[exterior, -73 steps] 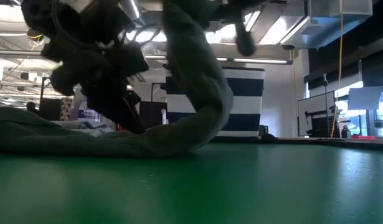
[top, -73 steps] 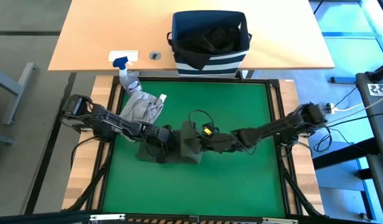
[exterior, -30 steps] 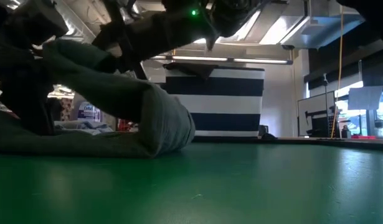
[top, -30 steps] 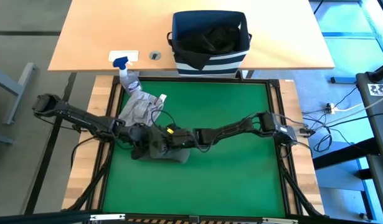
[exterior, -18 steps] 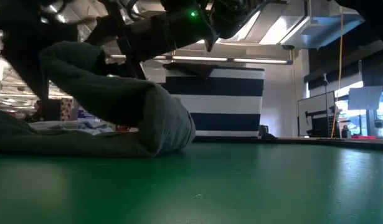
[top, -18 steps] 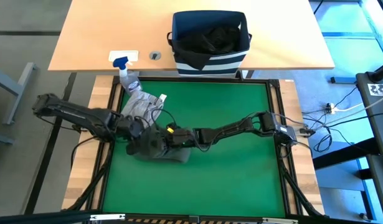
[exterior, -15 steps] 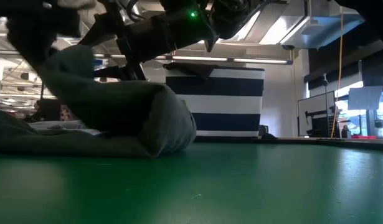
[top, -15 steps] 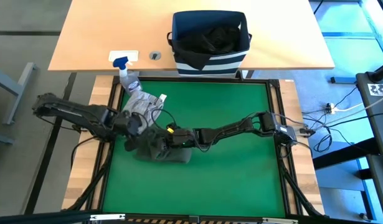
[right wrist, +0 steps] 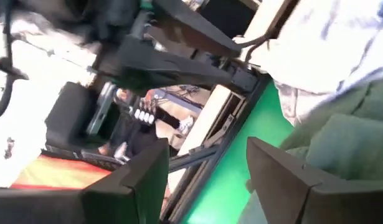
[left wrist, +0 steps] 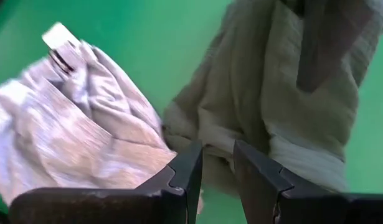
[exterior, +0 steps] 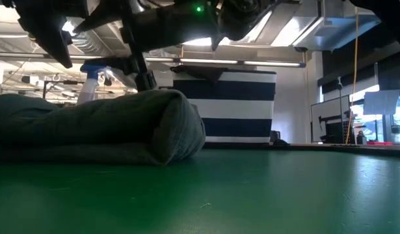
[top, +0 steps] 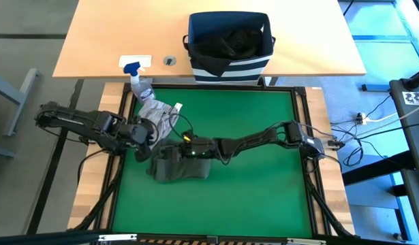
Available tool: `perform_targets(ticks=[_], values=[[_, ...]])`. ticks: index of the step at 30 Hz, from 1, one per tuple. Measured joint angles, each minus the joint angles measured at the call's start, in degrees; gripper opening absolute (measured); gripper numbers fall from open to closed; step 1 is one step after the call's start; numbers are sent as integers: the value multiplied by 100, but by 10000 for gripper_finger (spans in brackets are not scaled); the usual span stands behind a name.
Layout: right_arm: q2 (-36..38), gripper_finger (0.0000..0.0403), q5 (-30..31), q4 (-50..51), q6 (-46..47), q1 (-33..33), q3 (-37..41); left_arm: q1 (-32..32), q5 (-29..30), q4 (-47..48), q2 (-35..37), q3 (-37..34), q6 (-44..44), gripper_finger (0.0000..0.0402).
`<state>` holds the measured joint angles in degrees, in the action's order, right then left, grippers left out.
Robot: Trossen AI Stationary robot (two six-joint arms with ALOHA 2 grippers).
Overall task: Fold Laundry from Bin
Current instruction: Fold the green shirt
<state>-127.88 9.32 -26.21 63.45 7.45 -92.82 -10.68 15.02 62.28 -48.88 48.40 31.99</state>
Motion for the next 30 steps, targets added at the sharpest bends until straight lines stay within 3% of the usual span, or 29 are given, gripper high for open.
perform_targets(ticks=[5, 12, 18, 23, 30], values=[[561, 213, -136, 685, -1027, 2, -6, 0, -302, -78, 17, -181, 457, 91], [1496, 213, -119, 3578, -2103, 81, -4, -2, -1274, -961, 16, -609, 1280, 157], [1649, 213, 593, 5544, -2346, 380, -1, -80, -1546, -1536, 13, -1157, 2214, 213], [1552, 213, 838, 6226, -2376, 537, 3, -209, -1515, -1925, -110, -1661, 2932, 225], [1545, 213, 1007, 6275, -2772, 527, 3, -258, -1392, -2712, -302, -2200, 3247, 226]])
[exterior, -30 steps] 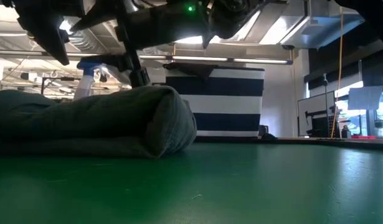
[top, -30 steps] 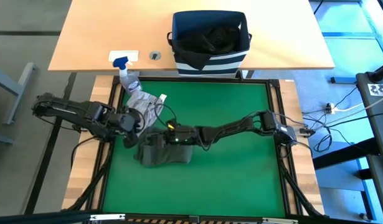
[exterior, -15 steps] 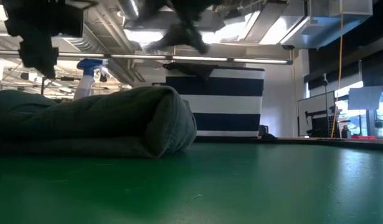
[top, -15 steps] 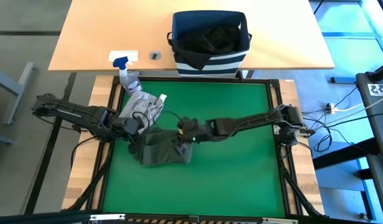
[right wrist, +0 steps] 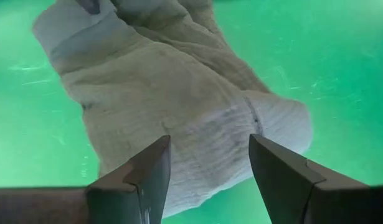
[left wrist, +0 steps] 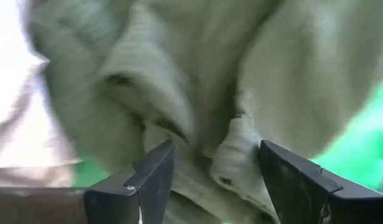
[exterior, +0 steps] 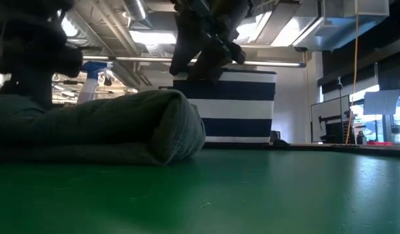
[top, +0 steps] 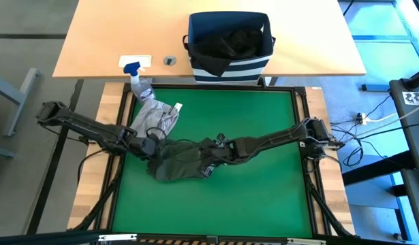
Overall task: Fold Laundry from Bin
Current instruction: Fold the green shirt
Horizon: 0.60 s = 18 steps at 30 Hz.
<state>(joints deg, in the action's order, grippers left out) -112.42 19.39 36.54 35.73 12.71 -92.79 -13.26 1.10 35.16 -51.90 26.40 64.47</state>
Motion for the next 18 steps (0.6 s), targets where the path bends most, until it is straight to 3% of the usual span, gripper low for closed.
perform_targets(ticks=[9, 18], values=[[-2, 213, 70, -39, -25, 2, 0, 3, 767, -32, -138, -171, -365, 221], [0, 213, 72, -45, 62, 2, 0, 13, 816, -67, -140, -171, -809, 136]])
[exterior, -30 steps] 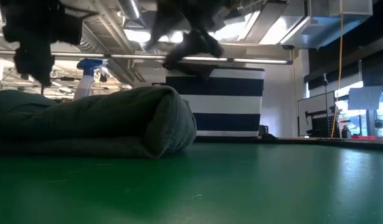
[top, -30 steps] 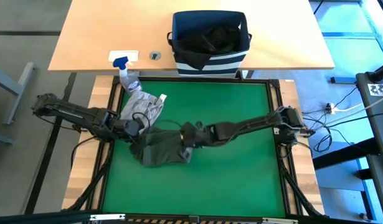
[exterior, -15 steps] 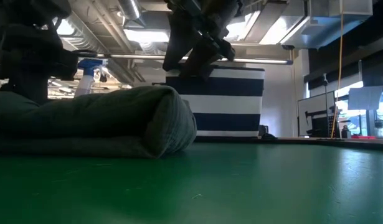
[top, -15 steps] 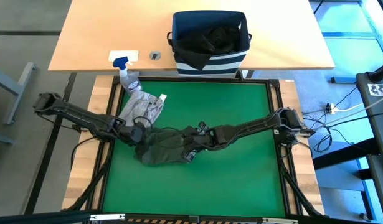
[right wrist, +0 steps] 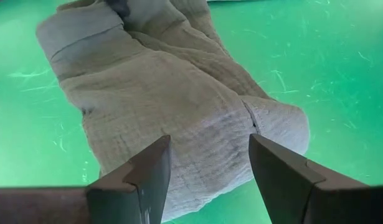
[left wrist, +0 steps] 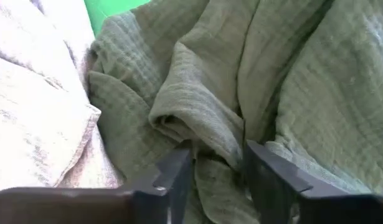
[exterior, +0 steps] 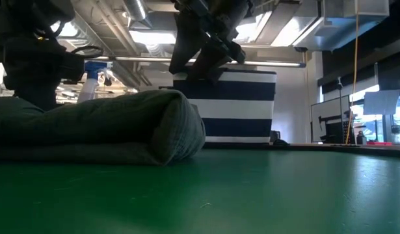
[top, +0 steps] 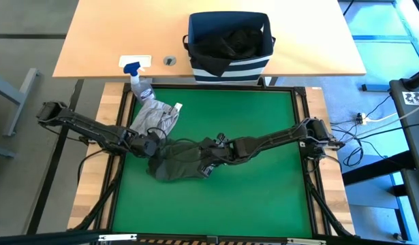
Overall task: Fold Laundry from Bin
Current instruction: Fold the green shirt
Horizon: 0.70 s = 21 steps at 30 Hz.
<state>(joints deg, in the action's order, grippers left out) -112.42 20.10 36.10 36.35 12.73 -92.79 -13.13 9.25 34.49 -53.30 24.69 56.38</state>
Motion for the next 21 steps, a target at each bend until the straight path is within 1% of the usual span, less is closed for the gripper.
perform_targets(ticks=[8, 11, 15, 18, 21], values=[[0, 213, 93, -2, 266, 0, 0, 2, -35, -307, 0, -35, -301, 71], [-2, 213, 93, -4, 272, 2, 0, 2, -24, -498, 0, -310, -302, 51], [0, 213, 91, -3, 312, 7, 0, -1, -321, -1002, 0, -675, -311, 17], [-1, 213, 87, -2, 367, 7, 0, 6, -335, -841, 114, -458, -567, 6], [-2, 213, 83, 0, 370, 7, 0, 63, -296, -250, 251, 113, -972, 4]])
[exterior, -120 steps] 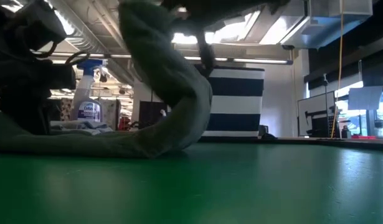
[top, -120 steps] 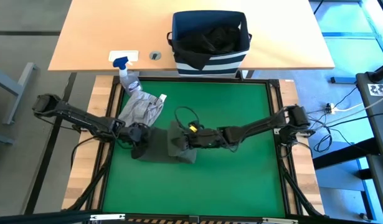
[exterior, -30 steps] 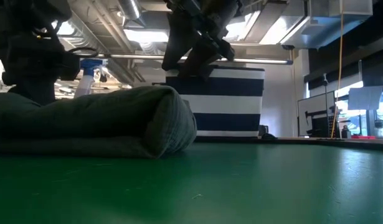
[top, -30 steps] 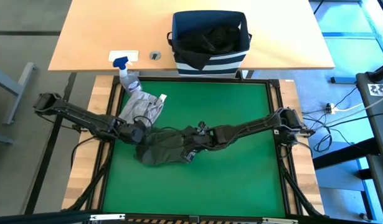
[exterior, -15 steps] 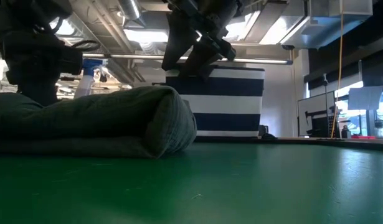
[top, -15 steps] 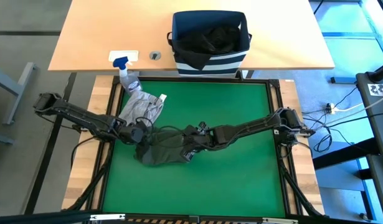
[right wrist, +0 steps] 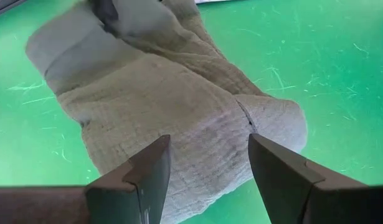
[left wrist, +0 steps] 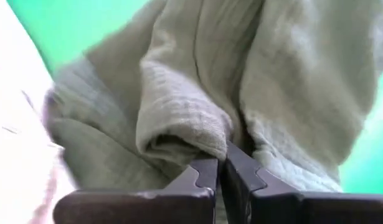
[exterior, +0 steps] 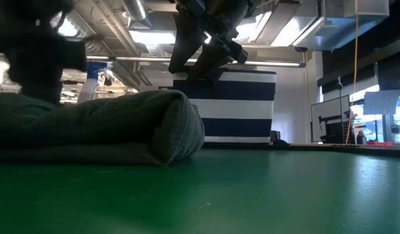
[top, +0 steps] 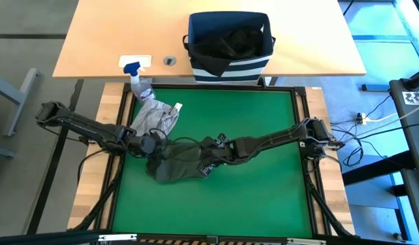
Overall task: Fold Laundry from Bin
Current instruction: Fold the green shirt
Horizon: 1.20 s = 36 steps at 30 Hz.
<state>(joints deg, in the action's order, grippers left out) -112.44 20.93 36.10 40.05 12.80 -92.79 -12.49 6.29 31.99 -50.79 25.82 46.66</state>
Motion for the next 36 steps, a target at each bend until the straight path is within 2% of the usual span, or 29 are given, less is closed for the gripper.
perform_targets(ticks=[3, 5, 8, 10, 18, 22, 26, 30, 33, 36], values=[[0, 213, -6, 4, 0, 0, 0, 82, 82, 858, 38, 641, -380, 3], [1, 213, -31, 4, 0, 0, 0, 121, 379, 1510, 38, 998, -555, 3], [0, 213, -55, 7, 0, 0, 0, 182, 902, 2166, 38, 1250, -703, 2], [0, 213, -55, 7, 0, 0, 0, 272, 910, 2339, 38, 1260, -847, 2], [0, 213, -73, 2, -2, 0, 0, 435, 348, 2173, 16, 807, -961, 11], [-31, 213, -107, -7, -4, -2, 0, 440, -47, 2021, 32, 848, -983, 39], [-99, 213, -162, -349, -181, -7, -6, 440, -486, 2087, 59, 1255, -1162, 78], [-232, 213, -362, -1143, -531, -7, -19, 432, -343, 2302, 68, 1777, -1108, 110], [-477, 213, -510, -1627, -775, -7, -9, 293, -45, 1572, 73, 1803, -1267, 123], [-761, 213, -533, -1963, -910, -9, 2, 154, 83, 606, 6, 1521, -1428, 127]])
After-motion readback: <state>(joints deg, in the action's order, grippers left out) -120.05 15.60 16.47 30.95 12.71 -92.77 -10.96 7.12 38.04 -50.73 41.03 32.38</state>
